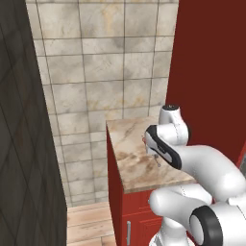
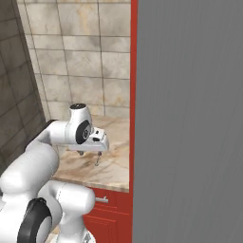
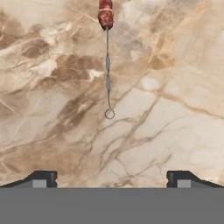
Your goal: Store the kebab skewer in the freezer for long-term storage. Close the freezer door after placing the cooked food.
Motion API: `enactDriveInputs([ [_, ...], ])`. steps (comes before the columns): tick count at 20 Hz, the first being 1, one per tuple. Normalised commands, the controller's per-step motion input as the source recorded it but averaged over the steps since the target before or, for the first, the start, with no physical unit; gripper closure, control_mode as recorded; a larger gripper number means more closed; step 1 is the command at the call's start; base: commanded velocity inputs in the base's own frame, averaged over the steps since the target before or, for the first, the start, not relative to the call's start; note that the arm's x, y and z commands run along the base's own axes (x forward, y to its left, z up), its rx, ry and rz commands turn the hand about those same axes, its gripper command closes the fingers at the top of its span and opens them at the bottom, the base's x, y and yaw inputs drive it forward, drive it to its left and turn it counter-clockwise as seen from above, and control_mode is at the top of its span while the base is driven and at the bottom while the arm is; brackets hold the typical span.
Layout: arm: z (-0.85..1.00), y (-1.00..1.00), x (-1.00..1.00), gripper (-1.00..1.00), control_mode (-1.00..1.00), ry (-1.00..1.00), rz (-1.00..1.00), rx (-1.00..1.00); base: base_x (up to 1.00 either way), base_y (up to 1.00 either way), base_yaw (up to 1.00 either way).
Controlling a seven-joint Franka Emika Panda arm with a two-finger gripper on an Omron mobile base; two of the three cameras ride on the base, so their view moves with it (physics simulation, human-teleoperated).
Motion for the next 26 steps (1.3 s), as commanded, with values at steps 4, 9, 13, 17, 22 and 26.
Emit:
enactDriveInputs([
  [4,-0.41,-0.01,0.38,-1.00,-1.00,0.00,0.00,0.00,0.00,0.00,0.00],
  [9,-0.25,0.00,0.37,-1.00,-1.00,0.00,0.00,0.00,0.00,0.00,0.00],
  [13,-0.25,0.00,0.34,-1.00,-1.00,0.00,0.00,0.00,0.00,0.00,0.00],
  [17,-0.33,0.00,0.33,-1.00,-1.00,0.00,0.00,0.00,0.00,0.00,0.00],
  [22,-0.41,0.00,0.27,-1.00,-1.00,0.00,0.00,0.00,0.00,0.00,0.00],
  [26,-0.36,0.00,0.15,-1.00,-1.00,-0.04,0.00,0.00,0.00,0.00,0.00],
])
